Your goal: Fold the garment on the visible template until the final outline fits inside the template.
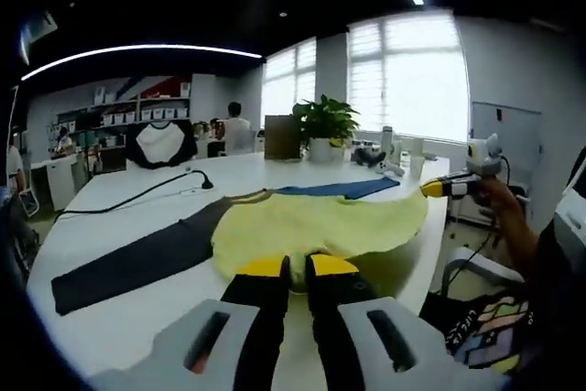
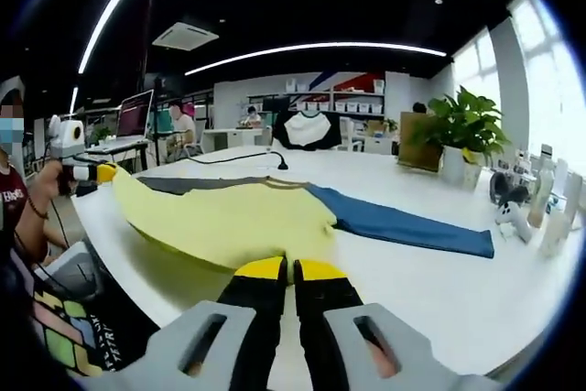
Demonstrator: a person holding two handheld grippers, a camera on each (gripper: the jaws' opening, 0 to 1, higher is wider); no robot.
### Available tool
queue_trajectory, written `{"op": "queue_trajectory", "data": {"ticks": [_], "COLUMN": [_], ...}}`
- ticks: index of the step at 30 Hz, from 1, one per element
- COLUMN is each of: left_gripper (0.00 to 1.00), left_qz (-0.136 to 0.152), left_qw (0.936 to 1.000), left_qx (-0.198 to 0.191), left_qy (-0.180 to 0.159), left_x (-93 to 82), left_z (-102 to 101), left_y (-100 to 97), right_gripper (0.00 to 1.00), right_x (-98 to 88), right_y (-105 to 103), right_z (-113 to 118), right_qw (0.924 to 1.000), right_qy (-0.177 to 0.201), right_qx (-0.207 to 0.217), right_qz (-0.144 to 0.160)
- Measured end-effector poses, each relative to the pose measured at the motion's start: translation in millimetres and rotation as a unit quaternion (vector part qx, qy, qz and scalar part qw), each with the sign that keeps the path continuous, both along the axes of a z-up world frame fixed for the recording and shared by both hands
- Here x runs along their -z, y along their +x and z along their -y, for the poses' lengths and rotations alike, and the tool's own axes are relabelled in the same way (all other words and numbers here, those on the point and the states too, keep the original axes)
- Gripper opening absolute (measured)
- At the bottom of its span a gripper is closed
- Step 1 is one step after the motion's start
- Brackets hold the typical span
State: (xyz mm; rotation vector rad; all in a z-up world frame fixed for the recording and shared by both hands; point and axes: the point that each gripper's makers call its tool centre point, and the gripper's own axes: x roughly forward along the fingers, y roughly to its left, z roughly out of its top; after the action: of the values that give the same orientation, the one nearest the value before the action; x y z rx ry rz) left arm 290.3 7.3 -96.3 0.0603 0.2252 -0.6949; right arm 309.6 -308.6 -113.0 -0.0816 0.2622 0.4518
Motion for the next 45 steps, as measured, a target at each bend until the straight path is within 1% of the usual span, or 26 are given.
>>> {"op": "queue_trajectory", "data": {"ticks": [6, 10, 12, 16, 19, 21, 24, 25, 26, 31, 37, 39, 41, 45], "left_gripper": [0.08, 0.08, 0.08, 0.08, 0.08, 0.07, 0.07, 0.07, 0.07, 0.07, 0.07, 0.08, 0.09, 0.09], "left_qz": [-0.013, -0.027, -0.032, -0.037, -0.042, -0.049, -0.062, -0.071, -0.084, -0.107, -0.116, -0.123, -0.123, -0.131], "left_qw": [0.9992, 0.9973, 0.9959, 0.9949, 0.9931, 0.9922, 0.9904, 0.9892, 0.988, 0.9863, 0.9863, 0.9864, 0.9868, 0.9879], "left_qx": [0.018, 0.033, 0.04, 0.045, 0.052, 0.054, 0.063, 0.068, 0.072, 0.079, 0.082, 0.084, 0.083, 0.076], "left_qy": [0.034, 0.06, 0.074, 0.082, 0.097, 0.101, 0.106, 0.109, 0.108, 0.097, 0.084, 0.069, 0.064, 0.032], "left_x": [20.4, 38.5, 44.5, 48.6, 53.9, 57.8, 63.0, 66.3, 70.4, 78.0, 77.0, 76.6, 75.9, 71.9], "left_z": [-1.4, 0.4, 0.5, -0.8, -1.8, -3.0, -3.5, -4.4, -5.3, -9.0, -10.3, -9.9, -11.1, -12.3], "left_y": [-9.2, -16.3, -18.3, -18.2, -19.4, -19.4, -21.4, -22.6, -24.2, -27.0, -29.2, -31.0, -31.7, -33.7], "right_gripper": [0.01, 0.01, 0.01, 0.01, 0.01, 0.01, 0.01, 0.01, 0.01, 0.01, 0.01, 0.02, 0.02, 0.02], "right_x": [5.2, 13.1, 16.7, 21.2, 27.7, 33.4, 36.9, 37.7, 38.9, 42.7, 47.4, 48.1, 49.2, 50.4], "right_y": [0.8, 1.3, 2.1, 2.0, 1.5, 0.9, 0.0, -0.4, -0.7, -3.6, -7.2, -7.8, -8.8, -9.8], "right_z": [4.9, 5.1, 8.0, 11.1, 12.9, 13.2, 13.0, 13.5, 13.5, 12.5, 9.2, 8.9, 8.1, 7.4], "right_qw": [0.9999, 0.9996, 0.9993, 0.9992, 0.999, 0.9987, 0.9982, 0.9981, 0.9979, 0.9975, 0.9969, 0.9968, 0.9967, 0.9966], "right_qy": [-0.006, -0.021, -0.027, -0.026, -0.024, -0.025, -0.029, -0.03, -0.032, -0.036, -0.036, -0.039, -0.042, -0.036], "right_qx": [0.008, 0.004, 0.006, 0.009, 0.01, 0.009, 0.006, 0.005, 0.004, -0.003, -0.009, -0.009, -0.01, -0.009], "right_qz": [-0.006, -0.018, -0.023, -0.03, -0.037, -0.045, -0.051, -0.053, -0.056, -0.062, -0.069, -0.069, -0.069, -0.074]}}
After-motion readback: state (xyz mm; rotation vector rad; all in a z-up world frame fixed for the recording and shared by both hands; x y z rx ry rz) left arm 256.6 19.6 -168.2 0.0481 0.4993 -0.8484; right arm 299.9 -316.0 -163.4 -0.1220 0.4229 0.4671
